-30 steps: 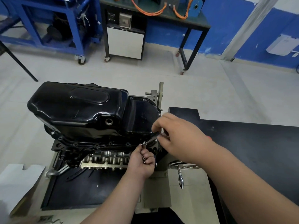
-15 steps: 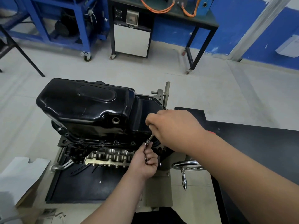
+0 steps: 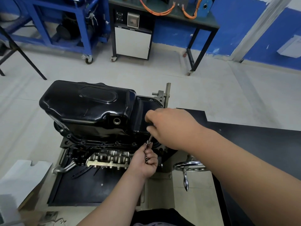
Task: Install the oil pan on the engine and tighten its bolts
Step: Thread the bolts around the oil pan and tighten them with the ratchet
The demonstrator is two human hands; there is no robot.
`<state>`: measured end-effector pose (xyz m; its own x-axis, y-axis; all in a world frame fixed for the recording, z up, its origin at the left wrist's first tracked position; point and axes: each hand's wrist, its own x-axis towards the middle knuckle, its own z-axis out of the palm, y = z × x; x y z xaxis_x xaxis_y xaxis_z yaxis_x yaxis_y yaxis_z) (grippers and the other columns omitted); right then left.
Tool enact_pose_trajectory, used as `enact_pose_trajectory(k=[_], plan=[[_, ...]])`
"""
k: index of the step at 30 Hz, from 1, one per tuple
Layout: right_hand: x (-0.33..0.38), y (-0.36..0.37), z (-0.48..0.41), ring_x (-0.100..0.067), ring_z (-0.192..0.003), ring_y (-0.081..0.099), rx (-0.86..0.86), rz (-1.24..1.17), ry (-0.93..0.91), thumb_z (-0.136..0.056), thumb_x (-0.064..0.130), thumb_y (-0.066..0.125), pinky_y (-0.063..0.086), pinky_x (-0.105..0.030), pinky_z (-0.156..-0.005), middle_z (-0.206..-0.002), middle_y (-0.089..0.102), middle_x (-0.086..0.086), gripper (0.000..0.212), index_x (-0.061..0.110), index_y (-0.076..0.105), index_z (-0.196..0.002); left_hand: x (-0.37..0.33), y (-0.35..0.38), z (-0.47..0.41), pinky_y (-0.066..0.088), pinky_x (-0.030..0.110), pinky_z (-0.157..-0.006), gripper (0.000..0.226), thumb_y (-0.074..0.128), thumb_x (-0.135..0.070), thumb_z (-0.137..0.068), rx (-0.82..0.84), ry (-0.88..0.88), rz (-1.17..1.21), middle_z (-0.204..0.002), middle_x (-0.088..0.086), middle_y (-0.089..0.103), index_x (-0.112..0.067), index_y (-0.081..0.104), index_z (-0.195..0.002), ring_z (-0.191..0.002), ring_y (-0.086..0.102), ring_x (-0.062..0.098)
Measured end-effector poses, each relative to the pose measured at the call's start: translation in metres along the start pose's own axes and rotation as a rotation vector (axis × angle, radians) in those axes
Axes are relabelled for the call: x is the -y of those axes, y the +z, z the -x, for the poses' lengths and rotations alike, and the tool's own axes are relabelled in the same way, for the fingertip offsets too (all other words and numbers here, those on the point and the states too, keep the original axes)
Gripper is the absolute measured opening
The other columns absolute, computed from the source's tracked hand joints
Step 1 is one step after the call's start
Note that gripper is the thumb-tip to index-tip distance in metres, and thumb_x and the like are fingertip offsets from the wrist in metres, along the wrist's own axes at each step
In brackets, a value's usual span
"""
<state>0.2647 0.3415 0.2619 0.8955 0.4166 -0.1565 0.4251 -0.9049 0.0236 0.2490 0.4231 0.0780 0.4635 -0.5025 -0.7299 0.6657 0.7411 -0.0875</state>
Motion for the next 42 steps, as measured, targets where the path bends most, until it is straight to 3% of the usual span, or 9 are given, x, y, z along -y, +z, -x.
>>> enact_pose_trajectory(k=[3,9,14,20,25,30,35,39,42], plan=[[-0.001,-0.006,0.002,-0.020,-0.085,0.057,0.084,-0.062,-0.063,-0.091,0.019,0.048,0.046,-0.033,-0.063,-0.111,0.048,0.006,0.033,0.029,0.046,-0.122,0.000,0.000,-0.001,0.018,0.013,-0.024,0.049,0.047,-0.032,-0.095,-0.013,-0.001,-0.023,-0.042,-0.009,0.033,-0.012,0.052,-0.051,-0.028,0.031,0.004],[0.002,0.001,-0.003,-0.025,-0.073,0.054,-0.012,0.059,0.089,-0.098,0.035,0.037,0.035,-0.030,-0.053,-0.085,0.055,0.001,0.024,0.018,0.051,-0.108,-0.002,0.001,-0.002,0.018,0.014,-0.023,0.036,0.045,-0.034,-0.097,-0.017,-0.007,-0.064,-0.041,-0.010,0.031,-0.014,0.056,-0.069,-0.028,0.030,0.003],[-0.002,-0.008,-0.001,-0.019,-0.087,0.056,0.095,-0.063,-0.029,-0.089,0.018,0.050,0.043,-0.031,-0.062,-0.109,0.051,0.007,0.033,0.029,0.049,-0.120,-0.003,0.000,-0.001,0.017,0.014,-0.024,0.031,0.046,-0.032,-0.096,-0.022,-0.003,-0.086,-0.041,-0.010,0.031,-0.016,0.055,-0.071,-0.029,0.030,0.003],[0.006,0.001,-0.005,-0.024,-0.069,0.053,-0.013,0.056,0.078,-0.098,0.032,0.037,0.035,-0.030,-0.053,-0.073,0.047,0.003,0.022,0.020,0.053,-0.108,-0.004,-0.003,-0.003,0.018,0.013,-0.024,0.039,0.046,-0.033,-0.095,-0.023,-0.001,-0.096,-0.043,-0.010,0.032,-0.013,0.056,-0.063,-0.029,0.031,0.003],[0.007,-0.008,-0.003,-0.021,-0.081,0.056,0.090,-0.032,-0.040,-0.088,0.017,0.050,0.039,-0.031,-0.057,-0.103,0.050,0.005,0.028,0.028,0.052,-0.114,-0.006,-0.005,-0.006,0.018,0.013,-0.025,0.052,0.046,-0.029,-0.095,-0.020,0.004,-0.106,-0.043,-0.010,0.033,-0.011,0.057,-0.048,-0.030,0.031,0.003],[0.008,-0.005,-0.007,-0.018,-0.056,0.043,0.014,0.117,0.119,-0.095,0.024,0.044,0.028,-0.026,-0.045,-0.070,0.047,0.002,0.011,0.019,0.054,-0.092,-0.006,-0.004,-0.005,0.018,0.013,-0.024,0.037,0.044,-0.033,-0.096,-0.012,-0.011,-0.088,-0.043,-0.010,0.034,-0.013,0.056,-0.067,-0.029,0.031,0.004],[0.003,-0.008,-0.002,-0.024,-0.078,0.056,0.108,0.018,0.038,-0.089,0.021,0.050,0.042,-0.032,-0.058,-0.102,0.051,0.000,0.029,0.023,0.050,-0.119,-0.005,-0.004,-0.004,0.018,0.013,-0.025,0.038,0.044,-0.031,-0.096,-0.011,0.001,-0.093,-0.044,-0.010,0.034,-0.013,0.056,-0.065,-0.030,0.031,0.003],[0.006,-0.005,-0.002,-0.022,-0.067,0.051,0.038,0.111,0.094,-0.092,0.021,0.047,0.033,-0.028,-0.051,-0.073,0.046,0.003,0.020,0.022,0.058,-0.108,-0.004,-0.004,-0.003,0.018,0.013,-0.025,0.036,0.044,-0.032,-0.096,-0.011,-0.001,-0.090,-0.044,-0.010,0.034,-0.014,0.056,-0.067,-0.030,0.032,0.003],[0.008,-0.002,0.001,-0.022,-0.066,0.052,0.024,0.022,0.079,-0.094,0.027,0.043,0.037,-0.031,-0.053,-0.070,0.046,0.004,0.023,0.017,0.047,-0.114,-0.004,-0.005,-0.002,0.017,0.013,-0.026,0.050,0.043,-0.030,-0.097,0.020,0.002,-0.097,-0.046,-0.010,0.034,-0.012,0.057,-0.052,-0.031,0.031,0.003]])
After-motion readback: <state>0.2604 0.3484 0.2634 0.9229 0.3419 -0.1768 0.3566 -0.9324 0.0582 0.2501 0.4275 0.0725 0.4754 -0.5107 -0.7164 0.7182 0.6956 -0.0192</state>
